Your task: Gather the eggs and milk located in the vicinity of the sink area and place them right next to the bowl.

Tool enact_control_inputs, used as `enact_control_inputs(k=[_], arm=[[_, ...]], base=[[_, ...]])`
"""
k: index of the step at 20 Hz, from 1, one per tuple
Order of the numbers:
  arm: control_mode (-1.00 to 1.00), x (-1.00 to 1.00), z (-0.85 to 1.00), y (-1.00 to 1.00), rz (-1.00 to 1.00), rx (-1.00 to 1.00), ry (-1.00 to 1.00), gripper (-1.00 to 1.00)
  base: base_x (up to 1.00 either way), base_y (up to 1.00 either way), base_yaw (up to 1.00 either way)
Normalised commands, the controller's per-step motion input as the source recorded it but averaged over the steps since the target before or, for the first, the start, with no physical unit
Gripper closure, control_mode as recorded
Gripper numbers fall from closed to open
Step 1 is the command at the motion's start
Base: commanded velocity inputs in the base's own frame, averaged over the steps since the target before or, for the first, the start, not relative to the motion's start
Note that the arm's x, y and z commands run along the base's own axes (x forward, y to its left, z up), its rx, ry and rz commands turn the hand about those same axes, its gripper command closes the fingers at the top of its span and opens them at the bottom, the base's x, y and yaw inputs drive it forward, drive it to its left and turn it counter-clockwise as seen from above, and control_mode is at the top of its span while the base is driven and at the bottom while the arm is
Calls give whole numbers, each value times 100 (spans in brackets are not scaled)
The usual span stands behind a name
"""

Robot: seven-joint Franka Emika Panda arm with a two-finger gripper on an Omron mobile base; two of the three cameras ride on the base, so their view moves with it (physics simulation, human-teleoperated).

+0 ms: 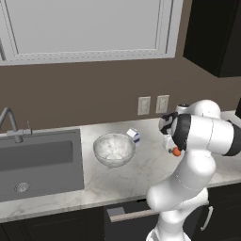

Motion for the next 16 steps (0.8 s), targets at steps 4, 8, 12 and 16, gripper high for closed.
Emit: enact_control_inputs(k=[4, 8, 12, 16], arm=[[-100, -2, 0, 0, 0, 0, 0, -100], [-100, -8, -5, 0, 0, 0, 0, -100], [-100, -13, -9, 0, 0, 0, 0, -100], [-100, -1, -2, 0, 0, 0, 1, -100]], base=[[0, 0, 0], [0, 0, 0], [0, 0, 0], [0, 0, 0]])
